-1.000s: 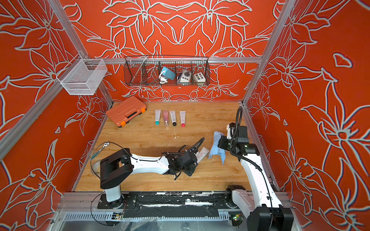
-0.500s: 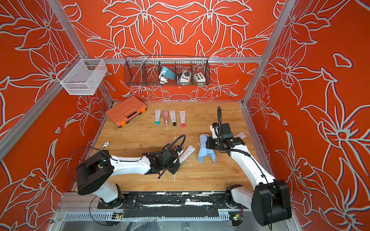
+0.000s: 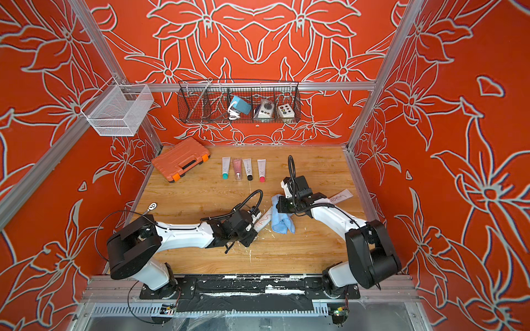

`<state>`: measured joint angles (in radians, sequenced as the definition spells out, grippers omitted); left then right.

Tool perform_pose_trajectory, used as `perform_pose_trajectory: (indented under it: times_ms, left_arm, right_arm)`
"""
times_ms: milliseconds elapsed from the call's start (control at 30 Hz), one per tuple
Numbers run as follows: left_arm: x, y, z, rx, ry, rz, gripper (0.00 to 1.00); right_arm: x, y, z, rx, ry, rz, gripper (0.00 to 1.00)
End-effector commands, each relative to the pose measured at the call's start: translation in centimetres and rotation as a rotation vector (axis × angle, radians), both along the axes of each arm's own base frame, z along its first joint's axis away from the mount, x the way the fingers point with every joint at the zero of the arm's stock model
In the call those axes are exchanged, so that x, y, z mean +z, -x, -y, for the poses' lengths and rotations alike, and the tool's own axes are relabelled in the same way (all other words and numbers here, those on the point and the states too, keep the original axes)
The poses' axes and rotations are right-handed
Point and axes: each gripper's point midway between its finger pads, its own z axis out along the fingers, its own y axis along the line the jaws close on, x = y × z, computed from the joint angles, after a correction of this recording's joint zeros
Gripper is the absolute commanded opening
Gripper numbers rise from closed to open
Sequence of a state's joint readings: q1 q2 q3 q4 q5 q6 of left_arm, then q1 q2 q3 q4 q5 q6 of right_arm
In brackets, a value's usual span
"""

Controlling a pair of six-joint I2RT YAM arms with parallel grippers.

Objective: Wipe the surface of the toothpaste tube
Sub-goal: Wipe the dirt from the toothpaste tube.

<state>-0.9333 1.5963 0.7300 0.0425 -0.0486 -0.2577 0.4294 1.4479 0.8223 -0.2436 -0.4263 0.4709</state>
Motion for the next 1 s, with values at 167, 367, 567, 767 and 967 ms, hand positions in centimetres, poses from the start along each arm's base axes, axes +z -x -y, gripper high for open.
perform_pose_trajectory:
  times_ms: [167,367,567,767,967]
  left_arm:
    - [1.2,-0.6,0.7,-0.014,0.060,0.027,0.10]
    - [1.1,-0.9,0.5,-0.006,0.068,0.015,0.10]
    - [0.7,-1.1,0.3,0.001,0.065,0.006,0.10]
    - [-0.1,-1.4,0.2,0.006,0.054,-0.008,0.09]
    - [-0.7,-1.7,-0.1,0.019,0.046,-0.021,0.08]
  right_arm:
    - [-1.8,-0.8,-1.7,-0.015,-0.065,-0.018,0.00]
    - [-3.9,-0.8,-2.1,-0.019,-0.063,-0.057,0.00]
    - [-5.3,-0.2,-2.9,-0.012,-0.084,-0.091,0.00]
    - [-6.3,1.0,-4.5,0.025,-0.099,-0.120,0.00]
    - [-6.9,2.5,-5.7,0.049,-0.125,-0.143,0.00]
